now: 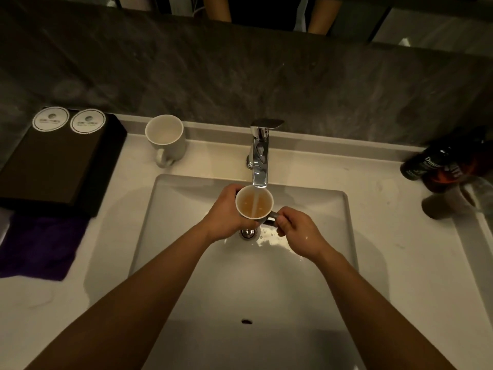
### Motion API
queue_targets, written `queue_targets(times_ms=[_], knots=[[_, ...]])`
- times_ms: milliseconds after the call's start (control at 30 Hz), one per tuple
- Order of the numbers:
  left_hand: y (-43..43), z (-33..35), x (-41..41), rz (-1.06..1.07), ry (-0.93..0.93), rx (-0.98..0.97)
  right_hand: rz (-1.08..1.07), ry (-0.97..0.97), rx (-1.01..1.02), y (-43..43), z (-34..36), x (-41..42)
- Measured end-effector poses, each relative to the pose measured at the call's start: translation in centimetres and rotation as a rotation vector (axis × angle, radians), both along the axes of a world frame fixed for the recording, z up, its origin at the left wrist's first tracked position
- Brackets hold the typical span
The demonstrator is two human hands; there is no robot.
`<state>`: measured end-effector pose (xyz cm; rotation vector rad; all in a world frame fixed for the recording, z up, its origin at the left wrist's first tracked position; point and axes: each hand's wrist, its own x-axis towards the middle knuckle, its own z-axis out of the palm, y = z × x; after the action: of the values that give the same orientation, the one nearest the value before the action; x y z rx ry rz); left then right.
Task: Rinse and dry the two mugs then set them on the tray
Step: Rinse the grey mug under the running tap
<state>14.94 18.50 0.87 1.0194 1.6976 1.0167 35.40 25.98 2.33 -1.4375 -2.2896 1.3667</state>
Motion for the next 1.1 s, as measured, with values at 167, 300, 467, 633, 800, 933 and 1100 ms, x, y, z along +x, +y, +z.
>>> queue_targets(times_ms=[167,300,467,633,800,933,1100], knots=[[0.0,-0.5,0.0,-0.114,0.136,-0.078,0.069,-0.055,-0.02,1.2,0.6,0.3],[1.3,-0.4,-0.7,-0.138,0.143,-0.092,0.083,-0.031,-0.049,1.9,0.7,-0.6],[0.4,-1.2,-0.6,0.055,-0.022,-0.153,-0.136,0.162,-0.093,1.6,-0.1,-1.7],[-0.8,-2.8,0.2,0.287,-0.334,-0.263,-0.382,0.259,-0.19,-0.3,-1.8,-2.0],[-0.9,-3.0,1.3,0.259,-0.636,-0.221,-0.327,0.365,-0.541,-2.3,-2.8,-2.1],[-0.7,-2.8,1.5,0.224,-0.639,-0.289,-0.44,0.52,-0.607,-2.3,-2.5,-2.6],[-0.1,-2.9,1.0,0.173,-0.507,-0.203,-0.489,0.459,-0.571,-1.9,-2.0,-3.5]])
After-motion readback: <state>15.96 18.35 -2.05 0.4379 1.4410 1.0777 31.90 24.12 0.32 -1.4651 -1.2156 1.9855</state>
